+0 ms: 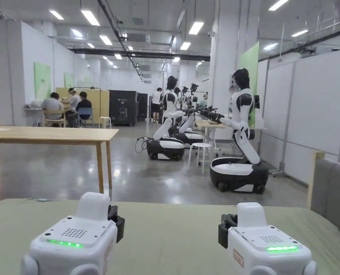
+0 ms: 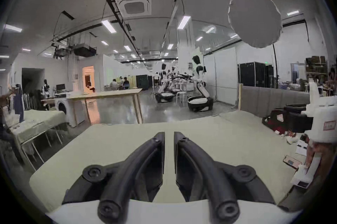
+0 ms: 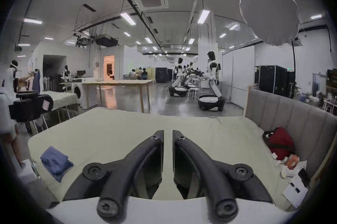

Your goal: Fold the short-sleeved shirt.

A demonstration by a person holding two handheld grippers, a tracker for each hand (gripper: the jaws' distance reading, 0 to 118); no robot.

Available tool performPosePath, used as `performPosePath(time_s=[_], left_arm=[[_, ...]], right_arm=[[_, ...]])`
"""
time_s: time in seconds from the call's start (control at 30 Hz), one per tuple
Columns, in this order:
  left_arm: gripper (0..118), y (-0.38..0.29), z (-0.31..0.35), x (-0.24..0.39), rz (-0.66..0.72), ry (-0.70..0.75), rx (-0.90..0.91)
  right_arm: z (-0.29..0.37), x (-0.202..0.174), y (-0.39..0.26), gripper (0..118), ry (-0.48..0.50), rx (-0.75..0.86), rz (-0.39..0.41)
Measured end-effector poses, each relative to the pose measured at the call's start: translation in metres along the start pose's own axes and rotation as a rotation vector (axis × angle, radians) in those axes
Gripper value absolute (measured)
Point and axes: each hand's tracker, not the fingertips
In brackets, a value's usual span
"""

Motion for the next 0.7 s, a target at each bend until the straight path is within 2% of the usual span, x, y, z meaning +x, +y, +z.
performPosePath(time_s=[0.13, 0.23, 0.33, 0.37, 0.43, 0.47, 0.53, 0.6, 0.63, 0.7], left_arm=[[10, -0.008, 0.001, -0.004, -0.001, 0.024, -0.009], [12, -0.010, -0.001, -0.007, 0.016, 0.031, -0.015], [33, -0.010, 0.000, -0.009, 0.021, 0.038, -0.014], [46, -0.010, 0.000, -0.008, 0.021, 0.038, -0.013], [79, -0.008, 0.001, -0.008, 0.018, 0.042, -0.012], [88, -0.008, 0.002, -0.008, 0.015, 0.042, -0.010], [92, -0.005, 0.007, -0.005, 0.013, 0.042, 0.000], [107, -0.002, 0.008, -0.004, 0.013, 0.039, 0.005], [116, -0.002, 0.008, -0.005, 0.012, 0.035, 0.007], [118, 0.000, 0.012, -0.004, 0.019, 0.035, 0.033]], right_arm=[[-0.001, 0.000, 0.000, 27, 0.012, 0.005, 0.007], [0.000, -0.002, 0.001, 30, 0.009, 0.015, 0.015], [0.000, -0.001, 0.000, 50, 0.014, 0.023, 0.009], [0.000, -0.001, 0.000, 63, 0.016, 0.025, 0.006], [0.002, -0.003, 0.000, 80, 0.015, 0.023, 0.009], [0.002, -0.004, 0.000, 91, 0.008, 0.020, 0.018], [0.004, -0.006, -0.001, 103, -0.004, 0.023, 0.031], [0.005, -0.008, -0.002, 115, -0.010, 0.026, 0.036], [0.005, -0.008, -0.002, 118, -0.013, 0.025, 0.037], [0.008, -0.012, -0.002, 118, -0.018, 0.027, 0.044]])
